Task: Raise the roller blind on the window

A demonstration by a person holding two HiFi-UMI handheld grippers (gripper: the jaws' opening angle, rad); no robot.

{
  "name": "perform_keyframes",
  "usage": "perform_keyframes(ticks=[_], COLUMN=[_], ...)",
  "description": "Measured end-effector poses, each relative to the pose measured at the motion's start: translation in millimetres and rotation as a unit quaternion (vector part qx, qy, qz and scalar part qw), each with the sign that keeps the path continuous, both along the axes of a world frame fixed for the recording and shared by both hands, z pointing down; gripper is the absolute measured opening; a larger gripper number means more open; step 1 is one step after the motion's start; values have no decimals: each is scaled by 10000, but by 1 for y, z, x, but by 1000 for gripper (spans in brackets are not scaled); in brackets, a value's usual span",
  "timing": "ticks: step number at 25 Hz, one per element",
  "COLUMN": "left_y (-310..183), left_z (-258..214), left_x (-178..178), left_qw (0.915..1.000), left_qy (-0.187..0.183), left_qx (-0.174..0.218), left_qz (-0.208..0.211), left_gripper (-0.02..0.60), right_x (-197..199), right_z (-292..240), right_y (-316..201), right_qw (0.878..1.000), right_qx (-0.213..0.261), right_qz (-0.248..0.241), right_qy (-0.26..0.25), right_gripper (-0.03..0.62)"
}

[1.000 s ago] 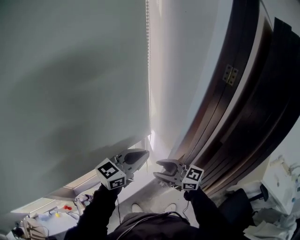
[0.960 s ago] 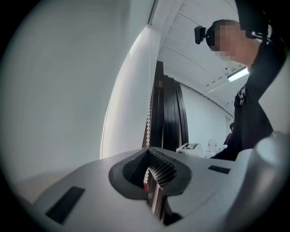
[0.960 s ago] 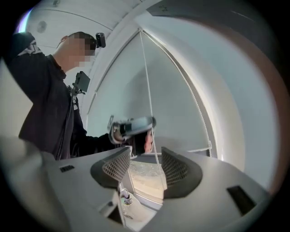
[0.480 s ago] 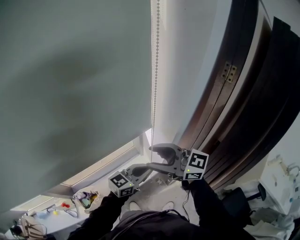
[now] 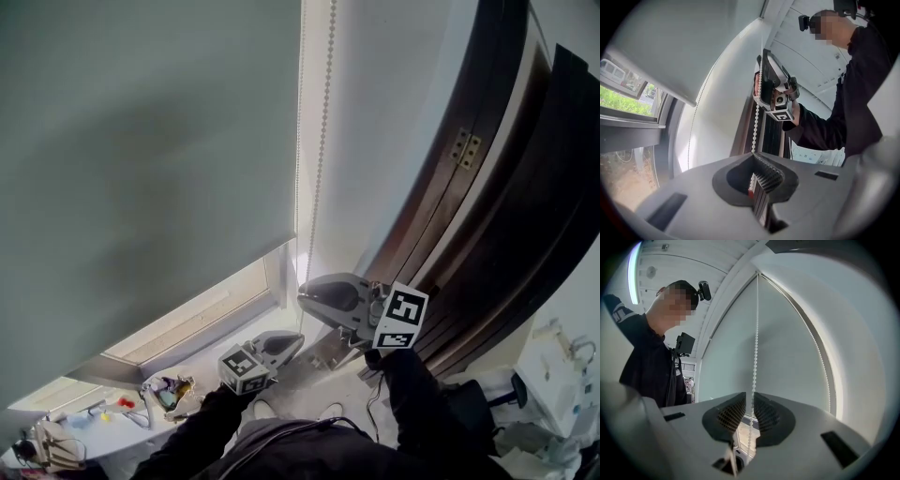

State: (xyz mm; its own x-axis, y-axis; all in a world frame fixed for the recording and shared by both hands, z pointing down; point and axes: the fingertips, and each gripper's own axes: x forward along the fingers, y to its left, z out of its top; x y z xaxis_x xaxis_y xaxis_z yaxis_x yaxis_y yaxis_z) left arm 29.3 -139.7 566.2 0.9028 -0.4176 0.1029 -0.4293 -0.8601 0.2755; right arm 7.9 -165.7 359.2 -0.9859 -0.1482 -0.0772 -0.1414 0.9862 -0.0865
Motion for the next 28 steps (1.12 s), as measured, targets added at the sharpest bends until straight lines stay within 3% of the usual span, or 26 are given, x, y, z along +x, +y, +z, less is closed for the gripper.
perform_keyframes(ticks=[2,8,10,12,21,24,28], left_y=[2,4,5,4,-22,-24,-25], left_z=[0,3,-1,-4,-69,-100,-128], left_x=[0,-5,-11,-21,-55,-53,-52], left_qw=[10000,9992,9995,9994,9944,9923,9894], left_qy=[0,334,204,128,480,563,841], left_qx=[13,-219,-117,-9,615,858,1014], left_qz=[-7,-101,-200,-314,-718,-696,-611], left_gripper=[8,8,23,91,103,103,115], right_x=[0,2,3,5,1,-7,-11], right_z=[0,0,-1,-1,7,35,110], right_y=[-2,-4,-6,-8,-11,-11,-8], right_qw=[10000,9995,9992,9989,9987,9980,9913], right_qx=[4,-307,-401,-457,-464,-557,-1075], right_qz=[38,-73,-34,6,190,191,172], right_qy=[71,90,29,-43,-81,245,742], right_gripper=[14,5,5,5,5,5,5])
